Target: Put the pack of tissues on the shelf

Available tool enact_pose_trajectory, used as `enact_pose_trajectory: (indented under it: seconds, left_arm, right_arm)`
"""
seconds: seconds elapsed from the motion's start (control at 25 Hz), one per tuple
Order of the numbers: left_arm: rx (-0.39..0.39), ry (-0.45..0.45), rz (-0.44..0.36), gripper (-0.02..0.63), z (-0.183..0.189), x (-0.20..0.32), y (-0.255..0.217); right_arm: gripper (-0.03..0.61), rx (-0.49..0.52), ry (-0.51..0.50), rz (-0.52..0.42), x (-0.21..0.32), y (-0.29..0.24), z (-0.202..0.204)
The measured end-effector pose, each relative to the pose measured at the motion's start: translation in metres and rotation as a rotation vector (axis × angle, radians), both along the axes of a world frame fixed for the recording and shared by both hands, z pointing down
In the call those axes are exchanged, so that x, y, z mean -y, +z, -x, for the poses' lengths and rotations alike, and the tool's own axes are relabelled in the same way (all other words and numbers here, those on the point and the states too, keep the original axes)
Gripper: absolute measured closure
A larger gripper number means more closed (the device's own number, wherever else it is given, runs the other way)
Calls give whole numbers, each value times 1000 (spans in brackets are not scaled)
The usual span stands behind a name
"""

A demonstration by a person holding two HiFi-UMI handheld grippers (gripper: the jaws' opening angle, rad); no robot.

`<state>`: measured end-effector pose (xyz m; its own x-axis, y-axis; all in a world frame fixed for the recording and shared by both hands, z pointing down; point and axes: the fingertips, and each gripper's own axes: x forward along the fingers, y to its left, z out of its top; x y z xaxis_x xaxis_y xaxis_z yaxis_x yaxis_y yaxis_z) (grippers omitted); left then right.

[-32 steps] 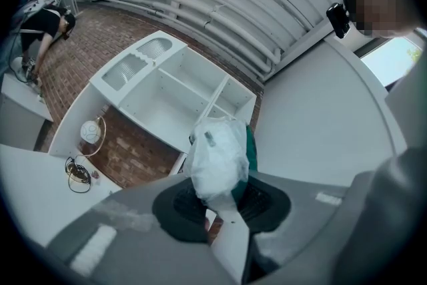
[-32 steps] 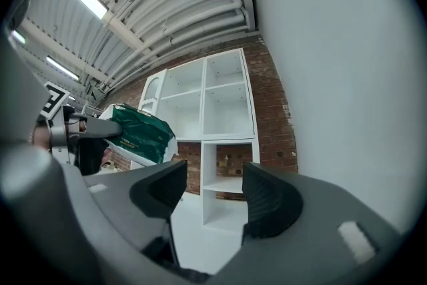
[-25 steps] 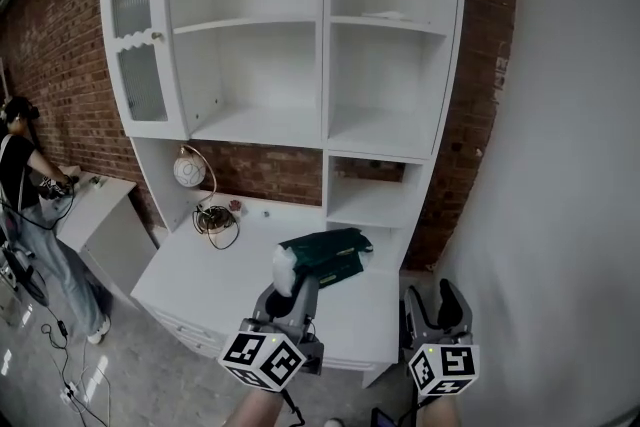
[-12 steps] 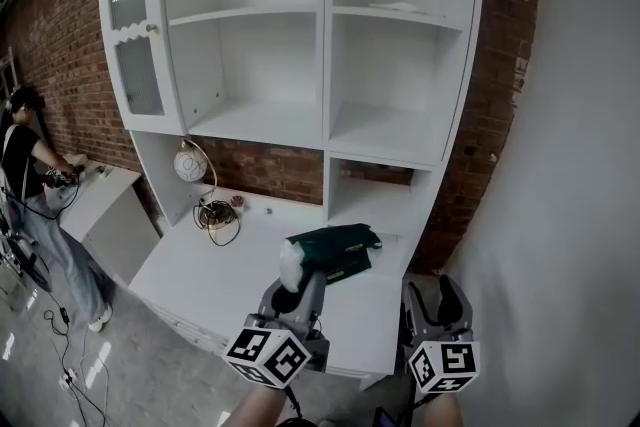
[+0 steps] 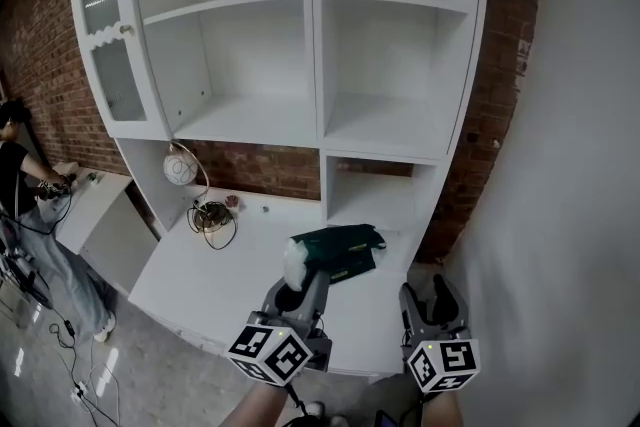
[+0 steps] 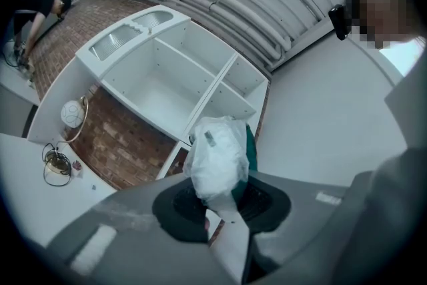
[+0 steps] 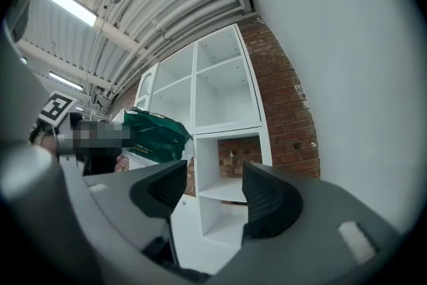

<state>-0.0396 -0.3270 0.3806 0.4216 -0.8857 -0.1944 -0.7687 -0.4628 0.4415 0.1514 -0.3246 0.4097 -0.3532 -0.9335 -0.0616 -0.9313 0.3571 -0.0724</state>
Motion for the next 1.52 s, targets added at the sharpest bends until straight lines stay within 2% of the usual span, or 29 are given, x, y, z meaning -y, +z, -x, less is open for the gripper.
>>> enact_pose_trajectory:
  seconds: [0.16, 0.6, 0.72, 1.0, 1.2, 1.36, 1.52]
  left_arm:
    - [-13, 63, 7, 515, -6, 13, 2]
    - [-63, 236, 18, 515, -21, 25, 4]
    - [-98, 280, 25, 515, -25, 25, 2]
    - [-164, 375, 49, 515, -35, 24, 3]
    - [-192, 417, 77, 515, -40, 22, 9]
    - [-213, 443, 107, 515, -42, 21, 16]
    - [-222, 457, 137, 515, -44, 22, 19]
  right_arm:
    - [311, 94, -44, 30, 8, 1, 4]
    - [308, 348, -270, 144, 27, -1, 26]
    - [308, 448, -317, 177, 30, -3, 31]
    - [308, 581, -400, 239, 33, -1, 38]
    - [310, 597, -428, 253, 31, -2, 40]
    - [399, 578, -422, 253, 26, -1, 38]
    - [433, 569, -420, 266, 23, 2, 33]
